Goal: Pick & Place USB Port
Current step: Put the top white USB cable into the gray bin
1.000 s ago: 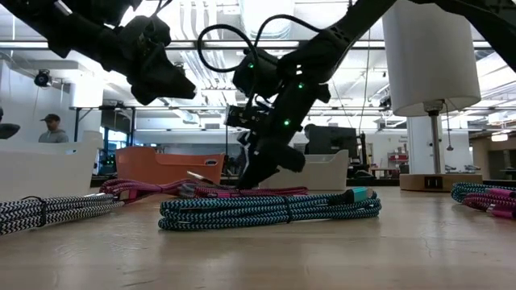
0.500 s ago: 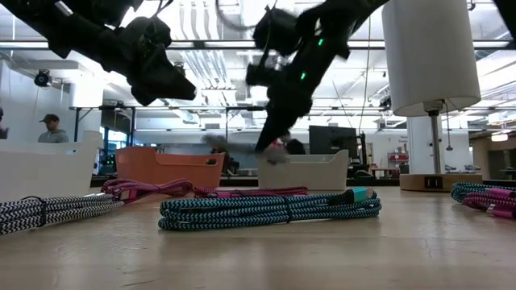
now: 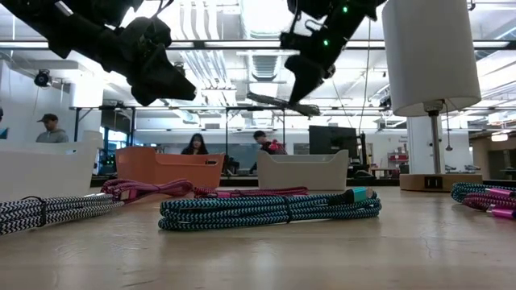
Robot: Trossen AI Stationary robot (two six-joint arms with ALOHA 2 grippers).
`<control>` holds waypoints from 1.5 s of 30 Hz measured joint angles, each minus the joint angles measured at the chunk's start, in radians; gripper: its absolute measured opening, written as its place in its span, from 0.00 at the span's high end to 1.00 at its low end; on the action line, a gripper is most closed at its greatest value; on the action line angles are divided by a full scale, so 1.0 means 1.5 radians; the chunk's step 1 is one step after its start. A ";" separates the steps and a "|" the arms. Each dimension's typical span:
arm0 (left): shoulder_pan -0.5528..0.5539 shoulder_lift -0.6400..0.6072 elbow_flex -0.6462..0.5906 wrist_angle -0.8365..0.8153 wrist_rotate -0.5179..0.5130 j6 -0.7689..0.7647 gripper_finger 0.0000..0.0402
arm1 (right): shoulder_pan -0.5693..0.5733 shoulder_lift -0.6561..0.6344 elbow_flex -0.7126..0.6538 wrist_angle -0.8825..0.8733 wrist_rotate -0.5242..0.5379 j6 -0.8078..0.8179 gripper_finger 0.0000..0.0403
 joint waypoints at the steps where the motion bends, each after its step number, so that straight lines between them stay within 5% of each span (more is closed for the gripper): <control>1: 0.000 0.000 0.000 0.000 0.000 0.000 0.71 | -0.009 -0.001 -0.008 0.001 0.000 0.005 0.98; 17: 0.000 0.000 0.000 0.000 0.000 0.000 0.71 | -0.082 0.070 -0.124 0.128 -0.008 -0.028 0.98; 30: 0.000 0.000 0.000 0.000 0.000 -0.001 0.71 | -0.091 0.113 -0.129 0.132 -0.088 -0.001 0.98; 45: 0.000 0.000 0.000 0.000 0.000 -0.001 0.71 | -0.092 0.146 -0.125 0.131 -0.086 0.007 0.98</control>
